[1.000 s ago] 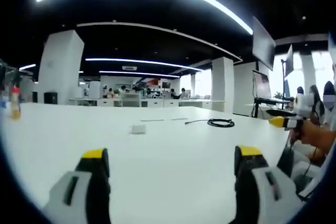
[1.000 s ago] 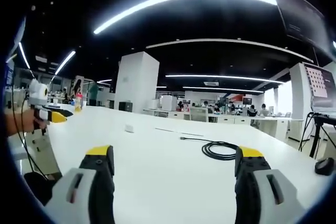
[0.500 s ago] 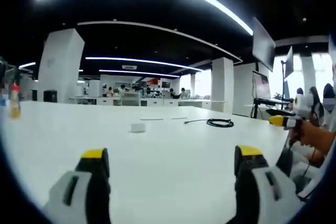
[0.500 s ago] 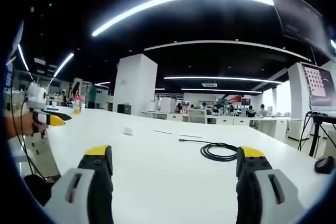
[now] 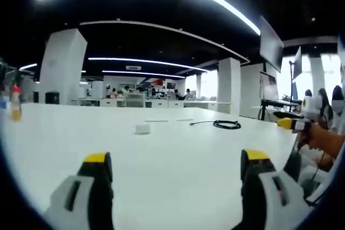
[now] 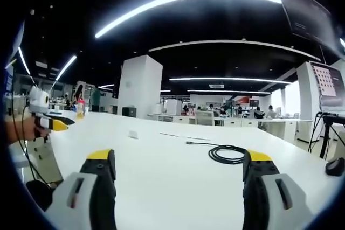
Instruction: Plug the desk Type‑C cable into the charger adapter.
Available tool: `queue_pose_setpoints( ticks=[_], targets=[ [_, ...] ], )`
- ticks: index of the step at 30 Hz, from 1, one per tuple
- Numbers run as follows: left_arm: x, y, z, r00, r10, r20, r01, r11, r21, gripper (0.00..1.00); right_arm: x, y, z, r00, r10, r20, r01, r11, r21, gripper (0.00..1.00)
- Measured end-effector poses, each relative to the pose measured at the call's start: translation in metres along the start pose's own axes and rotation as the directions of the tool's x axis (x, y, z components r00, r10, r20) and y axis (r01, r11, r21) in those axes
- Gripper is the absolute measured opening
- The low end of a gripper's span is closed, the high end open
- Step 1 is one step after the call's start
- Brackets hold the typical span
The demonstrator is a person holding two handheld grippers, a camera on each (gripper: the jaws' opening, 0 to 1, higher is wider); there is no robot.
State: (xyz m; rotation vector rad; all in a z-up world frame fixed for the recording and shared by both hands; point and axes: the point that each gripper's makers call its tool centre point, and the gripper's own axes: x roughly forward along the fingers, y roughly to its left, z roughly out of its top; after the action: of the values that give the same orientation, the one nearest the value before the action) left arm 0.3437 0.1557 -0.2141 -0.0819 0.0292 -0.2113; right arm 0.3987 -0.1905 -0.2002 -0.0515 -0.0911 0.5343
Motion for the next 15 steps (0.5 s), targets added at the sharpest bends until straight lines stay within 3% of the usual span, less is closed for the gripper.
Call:
queue_pose_setpoints(
  ticks=[15],
  targets=[
    [0.0078,0.0022,-0.0023,1.0,-0.004,-0.013,0.004,1.0,0.004,1.0,0.0016,-0.0016,-0.0072,1.0,0.002,-0.016,-0.002,1.0,0.005,1.0]
  ],
)
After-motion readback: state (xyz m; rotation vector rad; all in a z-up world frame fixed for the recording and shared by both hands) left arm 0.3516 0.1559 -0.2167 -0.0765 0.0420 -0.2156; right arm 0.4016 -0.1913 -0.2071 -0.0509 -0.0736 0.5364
